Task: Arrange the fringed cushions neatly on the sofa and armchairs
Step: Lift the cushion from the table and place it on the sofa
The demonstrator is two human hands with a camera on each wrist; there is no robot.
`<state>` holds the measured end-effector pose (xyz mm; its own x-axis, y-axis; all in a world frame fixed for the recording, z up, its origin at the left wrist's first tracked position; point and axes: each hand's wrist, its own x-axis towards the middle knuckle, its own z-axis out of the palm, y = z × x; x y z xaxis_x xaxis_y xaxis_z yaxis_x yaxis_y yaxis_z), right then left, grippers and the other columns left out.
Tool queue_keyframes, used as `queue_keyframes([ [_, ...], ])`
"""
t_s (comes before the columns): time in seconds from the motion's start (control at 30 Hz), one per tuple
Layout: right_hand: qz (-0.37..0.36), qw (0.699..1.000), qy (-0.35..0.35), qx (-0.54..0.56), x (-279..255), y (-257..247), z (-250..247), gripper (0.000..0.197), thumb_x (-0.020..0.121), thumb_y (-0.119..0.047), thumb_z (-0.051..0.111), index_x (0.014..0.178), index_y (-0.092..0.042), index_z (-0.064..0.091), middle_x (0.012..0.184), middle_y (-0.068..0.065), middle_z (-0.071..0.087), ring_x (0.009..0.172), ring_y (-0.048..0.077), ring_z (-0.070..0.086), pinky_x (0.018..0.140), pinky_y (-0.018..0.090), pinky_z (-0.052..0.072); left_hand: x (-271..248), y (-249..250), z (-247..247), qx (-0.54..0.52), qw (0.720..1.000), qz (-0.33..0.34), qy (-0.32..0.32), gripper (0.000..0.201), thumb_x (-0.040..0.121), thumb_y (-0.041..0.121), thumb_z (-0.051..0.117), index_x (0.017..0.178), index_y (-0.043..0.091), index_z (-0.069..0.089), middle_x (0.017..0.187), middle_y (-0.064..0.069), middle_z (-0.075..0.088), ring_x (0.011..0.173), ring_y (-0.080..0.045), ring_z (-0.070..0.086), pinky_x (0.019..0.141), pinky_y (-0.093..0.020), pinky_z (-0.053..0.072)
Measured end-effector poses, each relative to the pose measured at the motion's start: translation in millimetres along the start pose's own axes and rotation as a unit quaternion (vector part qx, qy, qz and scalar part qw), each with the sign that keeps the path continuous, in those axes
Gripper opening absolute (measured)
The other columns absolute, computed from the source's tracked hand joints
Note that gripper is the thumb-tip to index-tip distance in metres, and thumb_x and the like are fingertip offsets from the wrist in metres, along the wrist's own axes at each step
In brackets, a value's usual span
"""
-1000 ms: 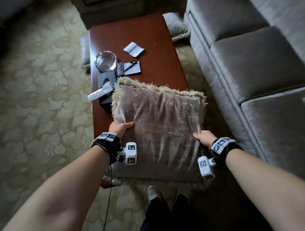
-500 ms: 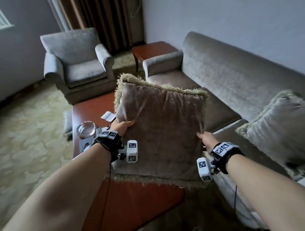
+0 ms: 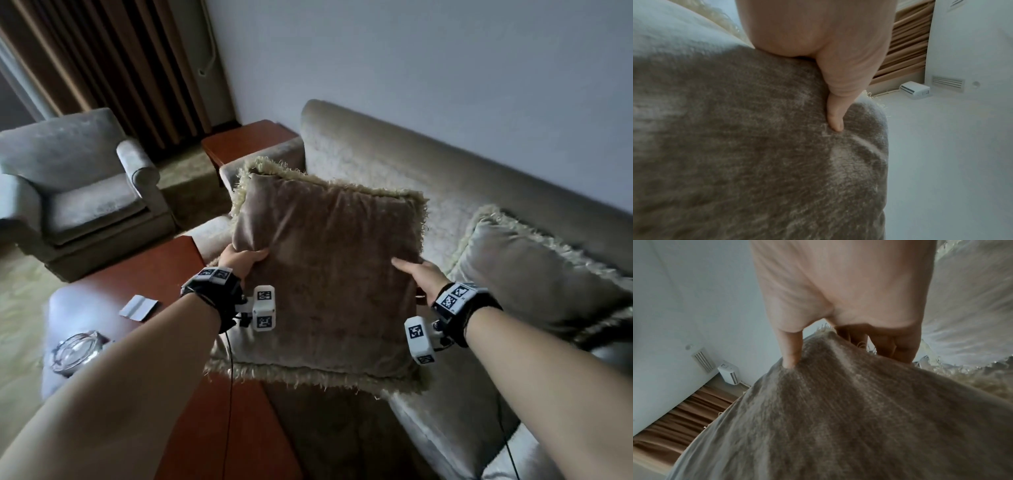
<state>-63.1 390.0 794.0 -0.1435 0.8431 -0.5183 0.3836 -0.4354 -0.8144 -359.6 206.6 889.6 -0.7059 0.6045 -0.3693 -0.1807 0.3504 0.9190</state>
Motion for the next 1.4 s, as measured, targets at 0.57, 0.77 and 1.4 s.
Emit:
queue_keyframes([
  [0.57, 0.036, 0.998, 0.012, 0.041, 107.5, -80.5, -111.8, 0.101, 0.025, -0.042, 0.100, 0.114, -0.007, 0.065, 0.098, 0.013, 0.076, 0.091, 0.035, 0.073, 0.087, 0.056, 0.056, 171.5, 71.7, 164.2, 0.007, 0.994, 0.020, -0.106, 0.079, 0.031, 0.014, 0.091, 0.107, 0.007, 0.068, 0.096, -0.021, 0.074, 0.085, -0.038, 0.073, 0.075, -0.063, 0.056],
  [0.77, 0.047, 0.995, 0.067, 0.062, 148.9, -136.1, -76.3, 0.063, 0.056, -0.026, 0.094, 0.101, 0.001, 0.060, 0.097, 0.016, 0.070, 0.091, 0.033, 0.067, 0.088, 0.048, 0.055, 270.4, 107.3, 201.1, 0.082, 0.984, 0.014, -0.157, 0.065, 0.045, 0.012, 0.093, 0.104, 0.005, 0.066, 0.093, -0.019, 0.074, 0.084, -0.036, 0.073, 0.079, -0.056, 0.058],
  [1.4, 0.057, 0.961, 0.230, 0.142, 369.8, -138.8, 55.2, 0.047, 0.065, 0.002, 0.085, 0.103, -0.014, 0.061, 0.106, -0.001, 0.065, 0.096, 0.017, 0.059, 0.085, 0.026, 0.044, 590.0, 83.3, 318.3, 0.213, 0.931, -0.057, -0.291, 0.060, 0.060, -0.004, 0.076, 0.117, 0.009, 0.060, 0.110, -0.020, 0.069, 0.077, -0.025, 0.064, 0.062, -0.032, 0.052],
])
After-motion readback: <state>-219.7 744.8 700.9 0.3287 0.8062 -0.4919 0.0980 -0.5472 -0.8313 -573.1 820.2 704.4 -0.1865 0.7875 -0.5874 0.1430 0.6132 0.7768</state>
